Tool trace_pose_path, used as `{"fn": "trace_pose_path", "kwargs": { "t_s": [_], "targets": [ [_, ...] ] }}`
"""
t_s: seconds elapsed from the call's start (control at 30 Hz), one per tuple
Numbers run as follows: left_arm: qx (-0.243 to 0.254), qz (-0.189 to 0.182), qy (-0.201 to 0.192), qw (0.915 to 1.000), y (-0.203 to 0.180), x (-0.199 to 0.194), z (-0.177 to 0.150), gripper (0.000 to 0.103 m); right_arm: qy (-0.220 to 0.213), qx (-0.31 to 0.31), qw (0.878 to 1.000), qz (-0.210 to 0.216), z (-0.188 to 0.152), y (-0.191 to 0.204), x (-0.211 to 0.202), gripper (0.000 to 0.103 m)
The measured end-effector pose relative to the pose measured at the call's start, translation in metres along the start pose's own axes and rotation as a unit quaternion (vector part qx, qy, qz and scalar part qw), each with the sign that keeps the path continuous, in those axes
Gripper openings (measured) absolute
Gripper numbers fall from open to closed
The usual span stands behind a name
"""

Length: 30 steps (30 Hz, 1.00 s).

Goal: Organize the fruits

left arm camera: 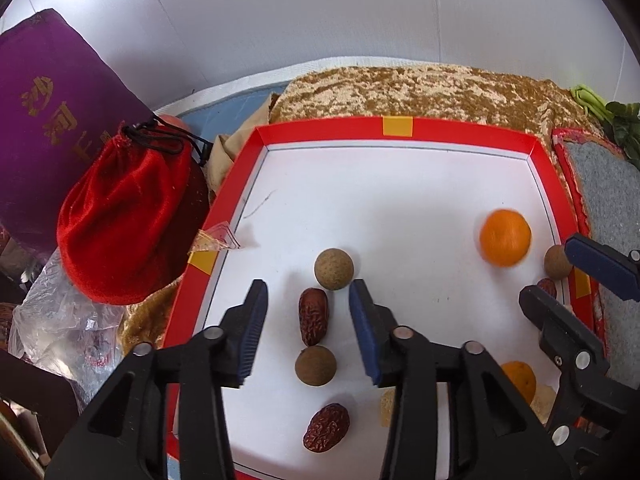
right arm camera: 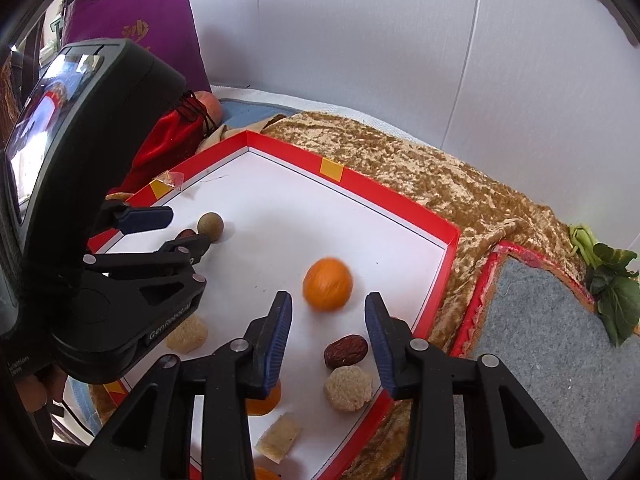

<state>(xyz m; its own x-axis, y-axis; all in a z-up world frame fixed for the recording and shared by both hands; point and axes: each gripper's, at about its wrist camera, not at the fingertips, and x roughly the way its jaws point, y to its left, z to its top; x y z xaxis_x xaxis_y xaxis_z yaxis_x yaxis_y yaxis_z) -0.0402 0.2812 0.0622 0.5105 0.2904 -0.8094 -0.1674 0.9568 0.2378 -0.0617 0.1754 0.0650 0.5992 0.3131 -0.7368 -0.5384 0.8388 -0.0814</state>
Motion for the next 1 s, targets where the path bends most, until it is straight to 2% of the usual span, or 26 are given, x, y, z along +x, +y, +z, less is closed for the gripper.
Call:
{"fn": "trace_pose_path", "kwargs": {
  "t_s": [0.07, 0.13, 0.3, 0.43, 0.7, 0.83, 0.97, 1.0],
  "targets": [
    [-0.002, 0.004, -0.008, 1.0, 0.001, -0.004, 0.001, 0.046, -0.002, -0.002, 1.0, -0.002, 0.0, 0.0, -0.002, 0.041],
    [-0.004, 0.007, -0.018, 0.9998, 0.002, -0.009, 0.002, 0.052, -0.005, -0.005, 1.0, -0.006, 0.001, 0.001, -0.003, 0.043],
    [-0.019, 0.026, -0.053, 0.9981, 0.009, -0.029, 0.005, 0.064, -0.013, -0.015, 1.0, -0.019, 0.002, 0.005, -0.01, 0.052],
    [-0.033, 0.051, -0.091, 0.9939, 0.015, -0.045, 0.009, 0.081, -0.022, -0.021, 0.999, -0.031, 0.003, 0.007, -0.017, 0.056],
    [-0.1, 0.077, -0.134, 0.983, 0.039, -0.079, 0.006, 0.083, -0.041, -0.012, 0.998, -0.044, 0.008, -0.004, -0.035, 0.064],
    [-0.111, 0.101, -0.152, 0.9769, 0.038, -0.096, -0.004, 0.083, -0.049, -0.001, 0.998, -0.046, 0.007, -0.01, -0.043, 0.065],
    [-0.101, 0.086, -0.192, 0.9725, 0.024, -0.123, -0.019, 0.084, -0.066, 0.001, 0.996, -0.056, 0.007, -0.013, -0.055, 0.066],
    [-0.103, 0.082, -0.204, 0.9701, 0.021, -0.131, -0.024, 0.087, -0.071, -0.001, 0.996, -0.06, 0.007, -0.013, -0.059, 0.066]
  ]
}}
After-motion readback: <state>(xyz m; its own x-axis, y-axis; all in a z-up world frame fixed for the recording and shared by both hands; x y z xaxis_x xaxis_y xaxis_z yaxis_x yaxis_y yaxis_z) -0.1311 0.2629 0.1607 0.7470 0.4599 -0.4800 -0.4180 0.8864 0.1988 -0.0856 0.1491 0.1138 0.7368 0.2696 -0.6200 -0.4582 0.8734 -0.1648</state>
